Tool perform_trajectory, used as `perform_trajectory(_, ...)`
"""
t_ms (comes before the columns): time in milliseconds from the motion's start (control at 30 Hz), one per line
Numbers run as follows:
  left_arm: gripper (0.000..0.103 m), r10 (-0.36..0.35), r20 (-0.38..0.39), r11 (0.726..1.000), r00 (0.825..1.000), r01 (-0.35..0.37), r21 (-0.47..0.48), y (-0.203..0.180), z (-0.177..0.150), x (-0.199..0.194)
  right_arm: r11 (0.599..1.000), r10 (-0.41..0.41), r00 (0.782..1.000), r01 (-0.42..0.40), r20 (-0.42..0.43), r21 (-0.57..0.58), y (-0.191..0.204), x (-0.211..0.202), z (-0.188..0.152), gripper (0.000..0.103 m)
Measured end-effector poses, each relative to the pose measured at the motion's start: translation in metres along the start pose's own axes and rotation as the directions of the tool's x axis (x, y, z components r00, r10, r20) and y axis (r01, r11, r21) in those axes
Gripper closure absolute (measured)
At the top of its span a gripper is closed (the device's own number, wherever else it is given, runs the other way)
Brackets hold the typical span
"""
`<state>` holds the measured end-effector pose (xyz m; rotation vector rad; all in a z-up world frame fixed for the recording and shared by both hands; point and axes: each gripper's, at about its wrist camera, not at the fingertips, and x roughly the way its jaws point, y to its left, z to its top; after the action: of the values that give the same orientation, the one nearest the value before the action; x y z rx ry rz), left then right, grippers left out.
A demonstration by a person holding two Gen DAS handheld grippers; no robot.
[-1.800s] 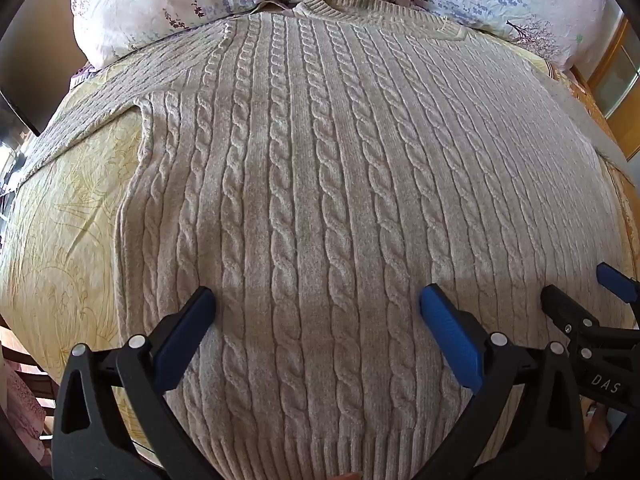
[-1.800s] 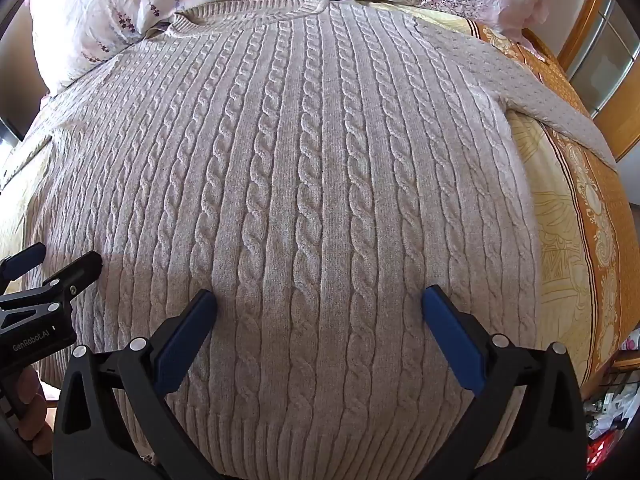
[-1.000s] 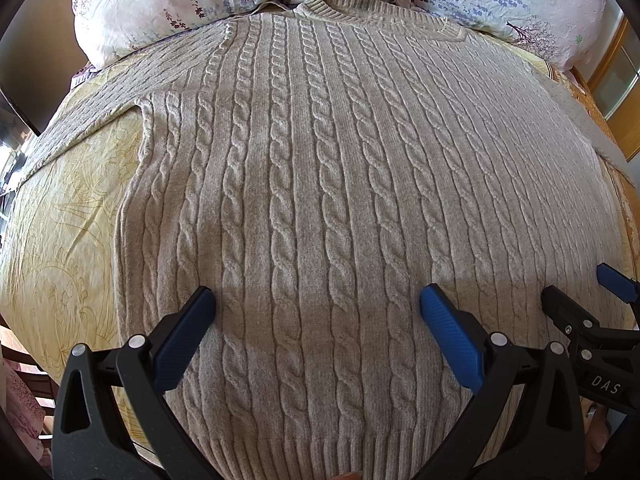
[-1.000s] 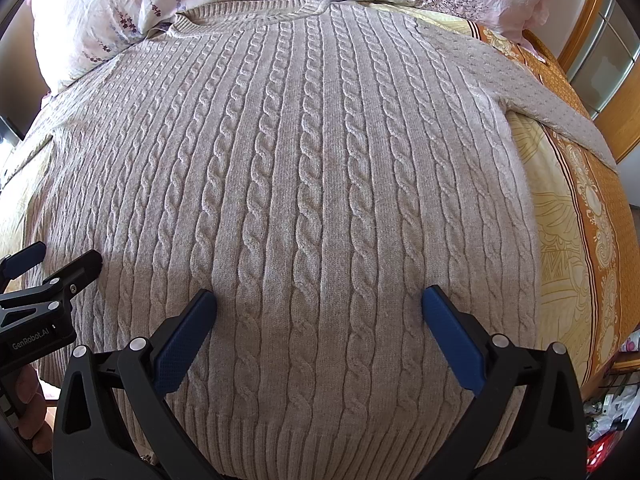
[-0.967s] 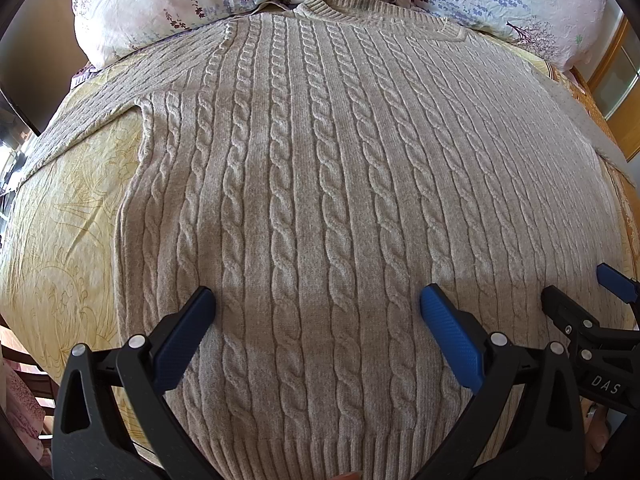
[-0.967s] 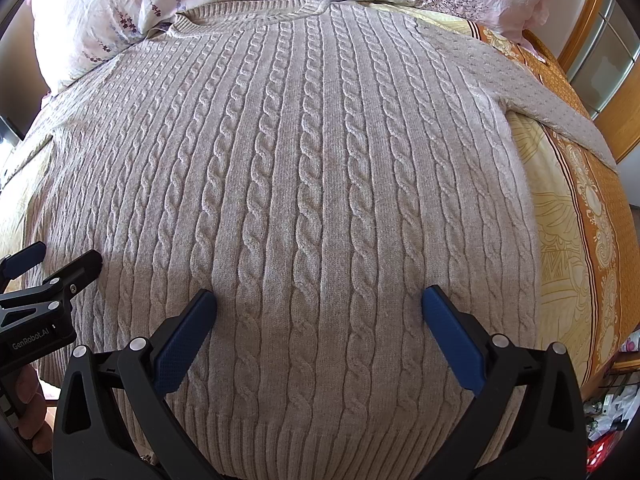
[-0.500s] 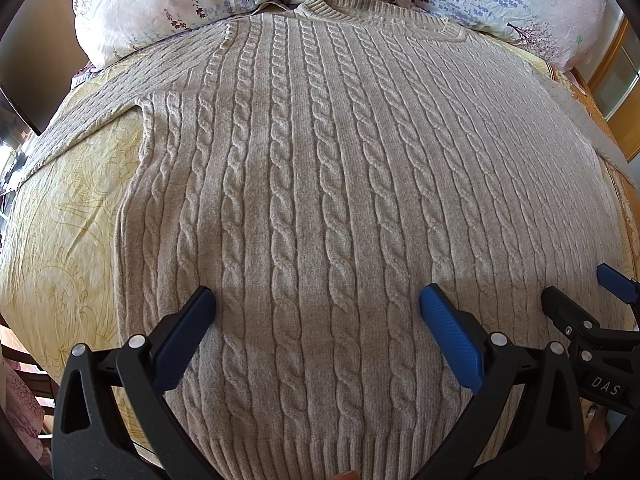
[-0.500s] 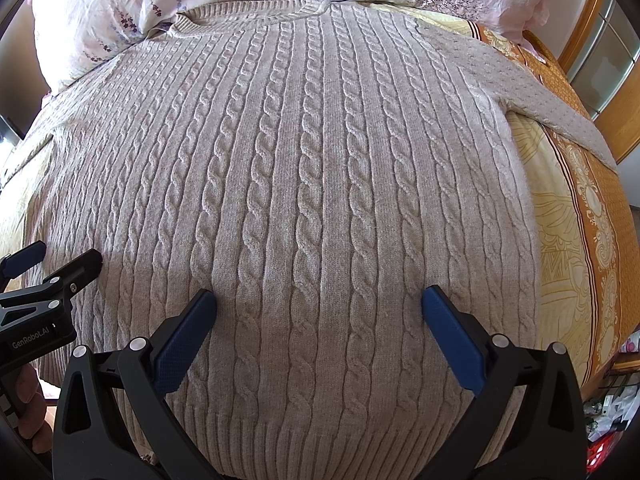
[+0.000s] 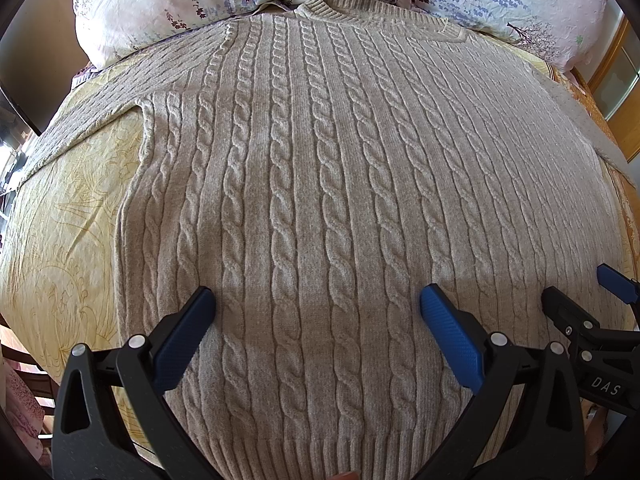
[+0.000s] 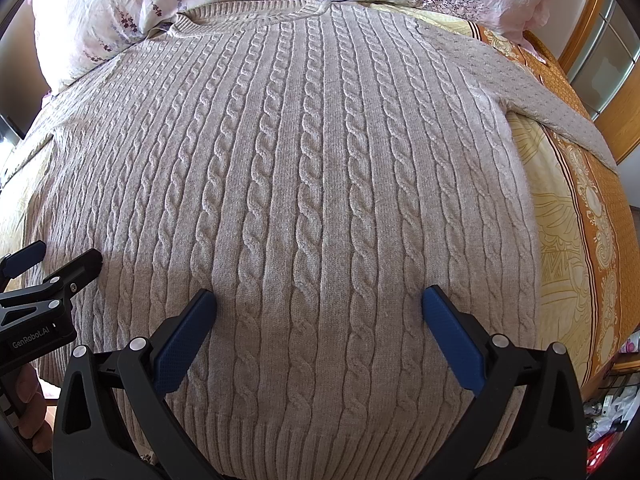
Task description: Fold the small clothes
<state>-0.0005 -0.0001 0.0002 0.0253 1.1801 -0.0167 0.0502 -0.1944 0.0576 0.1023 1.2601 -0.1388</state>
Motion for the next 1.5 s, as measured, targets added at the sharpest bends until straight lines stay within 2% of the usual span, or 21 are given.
perform_trajectory(867,0.002,0.001,-0.003,1.0,1.0,-0.001,-0.002,0.001,0.002,0.001,1.0,0.0,1.0,0.0,-0.014,-0.003,0.002,0.003,0.001,0.001)
perform_trajectory(1267,0.002,0.002,0.003,1.0,1.0,-0.002,-0.005,0.002,0.003,0.0,0.998,0.04,0.999,-0.04,0.003,-0.056,0.002,0.004,0.001,0.001)
perform_trajectory(1367,0.002,0.006,0.018,1.0,1.0,-0.006,-0.005,0.002,0.002,-0.001,0.994,0.106,0.994,-0.105,0.013,-0.03,-0.007,0.001,0.005,0.001)
perform_trajectory(1433,0.002,0.008,0.032,1.0,0.999,-0.008,-0.009,0.001,0.0,-0.002,0.978,0.189,0.98,-0.193,0.057,0.08,-0.031,-0.004,0.015,0.001)
perform_trajectory(1500,0.002,0.008,0.046,1.0,0.999,-0.008,-0.011,0.002,-0.002,-0.003,0.937,0.238,0.961,-0.266,0.144,0.228,-0.073,-0.013,0.027,0.001)
